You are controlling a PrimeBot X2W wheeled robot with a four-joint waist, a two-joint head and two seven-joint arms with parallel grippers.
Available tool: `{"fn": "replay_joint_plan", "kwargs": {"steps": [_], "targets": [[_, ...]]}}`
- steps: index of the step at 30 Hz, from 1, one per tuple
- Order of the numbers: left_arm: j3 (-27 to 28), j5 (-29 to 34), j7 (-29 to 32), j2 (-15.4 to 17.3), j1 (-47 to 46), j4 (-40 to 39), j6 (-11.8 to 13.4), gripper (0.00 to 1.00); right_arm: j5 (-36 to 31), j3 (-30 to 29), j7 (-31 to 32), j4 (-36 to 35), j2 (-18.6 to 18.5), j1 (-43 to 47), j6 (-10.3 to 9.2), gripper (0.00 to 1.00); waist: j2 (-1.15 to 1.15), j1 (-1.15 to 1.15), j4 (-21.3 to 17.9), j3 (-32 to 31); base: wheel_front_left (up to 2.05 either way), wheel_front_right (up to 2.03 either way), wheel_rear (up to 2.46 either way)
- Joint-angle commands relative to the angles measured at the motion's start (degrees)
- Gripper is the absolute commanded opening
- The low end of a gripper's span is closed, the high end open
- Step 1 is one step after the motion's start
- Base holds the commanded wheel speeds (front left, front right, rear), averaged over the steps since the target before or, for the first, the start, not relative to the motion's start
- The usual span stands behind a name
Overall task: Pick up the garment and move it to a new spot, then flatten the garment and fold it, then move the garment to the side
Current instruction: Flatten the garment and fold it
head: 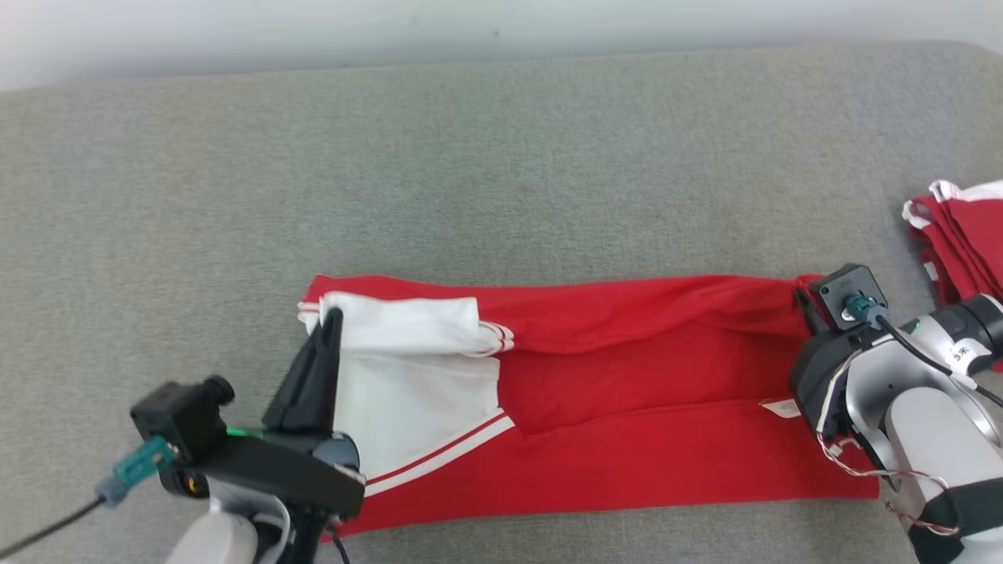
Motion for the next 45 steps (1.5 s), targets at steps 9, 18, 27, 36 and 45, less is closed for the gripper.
{"fn": "replay_joint_plan", "kwargs": {"steps": [9,18,27,36,45], "targets": [[-0.85,-1.68,0.38,-0.23,6.36,-0.07,0.98,0.0,0.75,1.53,1.72,0.75,-2.5,2.67,0.01,0.0,0.0,0.02,1.94,-1.82,0.0,0.0,0.0],[-3.18,-0.8,0.13,-1.35,10.09,2.18,2.02,0.37,3.57,0.54,2.03,0.52,-3.0,5.12,0.01,1.0,0.0,0.02,2.51,-2.73,0.0,0.0,0.0],[-3.15,3.37,-3.58,-0.59,11.95,6.34,3.51,1.0,6.59,-6.49,-1.88,-4.52,0.75,12.65,0.01,1.0,0.0,0.02,2.04,-6.35,0.0,0.0,0.0],[6.09,14.07,-5.25,-2.92,16.64,1.24,3.25,1.0,8.53,-17.88,-9.18,-11.88,9.39,23.14,0.01,1.0,0.0,0.02,1.68,-11.73,0.0,0.0,0.0],[18.78,25.57,-5.26,-9.2,22.45,-3.74,-1.58,1.0,10.74,-23.18,-18.59,-17.81,16.55,30.26,0.01,1.0,0.0,0.02,0.88,-14.93,0.0,0.0,0.0]]}}
